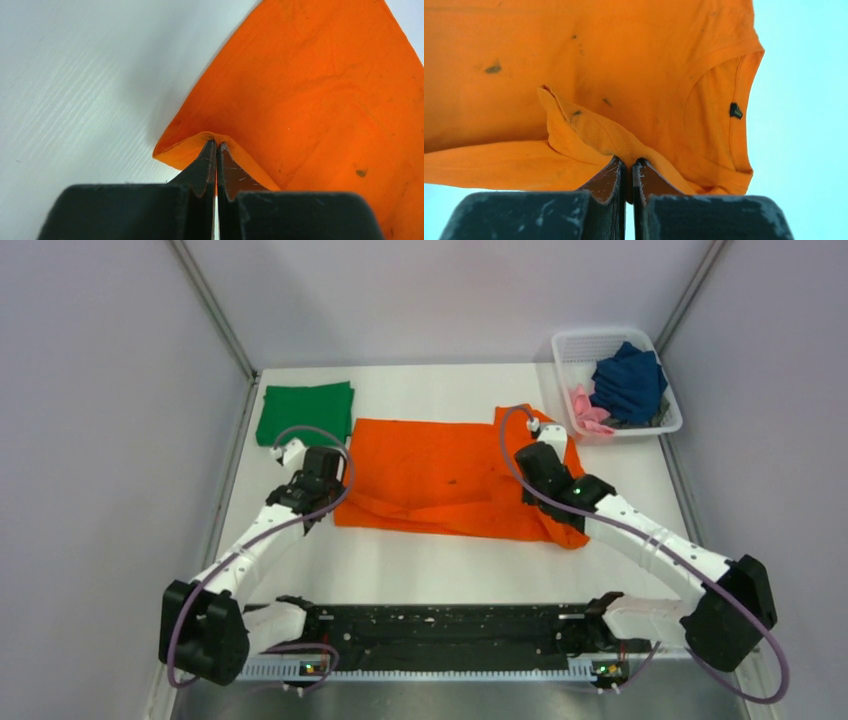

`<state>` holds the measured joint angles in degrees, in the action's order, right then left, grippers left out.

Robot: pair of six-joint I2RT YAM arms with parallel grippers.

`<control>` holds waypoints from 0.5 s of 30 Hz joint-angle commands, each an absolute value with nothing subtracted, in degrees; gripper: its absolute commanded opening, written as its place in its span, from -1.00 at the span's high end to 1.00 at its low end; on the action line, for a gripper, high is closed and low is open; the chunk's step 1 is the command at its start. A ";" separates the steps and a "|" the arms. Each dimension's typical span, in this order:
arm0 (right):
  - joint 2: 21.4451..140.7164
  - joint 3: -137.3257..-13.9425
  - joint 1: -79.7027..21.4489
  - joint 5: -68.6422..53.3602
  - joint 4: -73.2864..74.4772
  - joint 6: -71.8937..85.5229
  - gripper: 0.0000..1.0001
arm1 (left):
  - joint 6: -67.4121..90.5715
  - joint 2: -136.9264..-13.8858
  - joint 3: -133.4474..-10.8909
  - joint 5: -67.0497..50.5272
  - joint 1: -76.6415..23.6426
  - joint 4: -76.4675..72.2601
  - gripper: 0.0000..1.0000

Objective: Fold and stack the t-shirts
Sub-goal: Fold the flattened tshirt in 1/3 of the way

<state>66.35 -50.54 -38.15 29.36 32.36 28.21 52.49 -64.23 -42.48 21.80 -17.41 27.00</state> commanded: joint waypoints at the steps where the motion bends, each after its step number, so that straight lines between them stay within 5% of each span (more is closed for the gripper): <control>1: 69.58 -54.32 -35.42 29.65 27.82 24.32 1.00 | 51.06 -67.81 -46.09 21.16 -15.13 23.30 1.00; 10: 77.00 -56.72 -30.07 27.25 21.89 18.54 1.00 | 49.33 -78.67 -51.85 19.16 -13.01 22.46 1.00; 12: 79.28 -57.51 -29.46 27.22 20.52 16.40 1.00 | 49.03 -81.41 -53.40 18.98 -12.90 23.07 0.77; 15: 83.35 -58.76 -28.22 26.18 16.45 10.43 0.93 | 48.14 -84.99 -56.35 18.92 -12.89 24.60 0.12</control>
